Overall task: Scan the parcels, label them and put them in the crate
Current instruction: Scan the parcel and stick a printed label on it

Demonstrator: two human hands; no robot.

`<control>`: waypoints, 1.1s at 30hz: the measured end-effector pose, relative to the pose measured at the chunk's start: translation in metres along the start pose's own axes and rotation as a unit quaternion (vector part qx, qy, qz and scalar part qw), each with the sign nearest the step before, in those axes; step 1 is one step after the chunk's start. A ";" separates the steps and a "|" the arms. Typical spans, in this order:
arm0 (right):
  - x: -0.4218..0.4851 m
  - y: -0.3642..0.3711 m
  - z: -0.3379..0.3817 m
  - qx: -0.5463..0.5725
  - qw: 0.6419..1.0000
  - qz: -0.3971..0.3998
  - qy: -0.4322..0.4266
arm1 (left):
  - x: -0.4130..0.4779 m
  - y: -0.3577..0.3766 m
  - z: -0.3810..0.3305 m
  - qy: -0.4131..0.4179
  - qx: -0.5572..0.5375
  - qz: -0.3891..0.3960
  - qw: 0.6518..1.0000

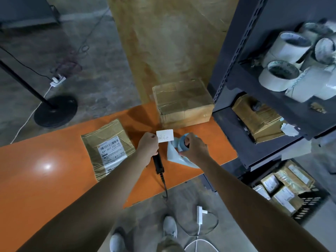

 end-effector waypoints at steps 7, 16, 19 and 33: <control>-0.016 -0.014 0.055 0.170 0.985 -0.014 -0.027 | -0.018 -0.042 -0.002 0.002 -0.024 -0.007 1.000; -0.044 0.019 0.144 0.181 0.978 0.054 -0.093 | -0.045 -0.129 0.023 0.027 -0.048 -0.042 0.998; -0.052 0.030 0.164 0.188 0.974 0.067 -0.109 | -0.052 -0.151 0.031 0.028 -0.059 -0.032 0.997; -0.073 0.066 0.180 0.034 0.984 0.106 -0.139 | -0.067 -0.178 0.082 -0.063 -0.079 -0.005 0.995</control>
Point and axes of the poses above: each hand's wrist, its own x-axis towards the middle knuckle, its own y-axis out of the palm, z = x × y, the point moved 1 cm from there along x, towards the middle knuckle, and after that the axes turned 7 degrees about y, right-handed, at the moved point
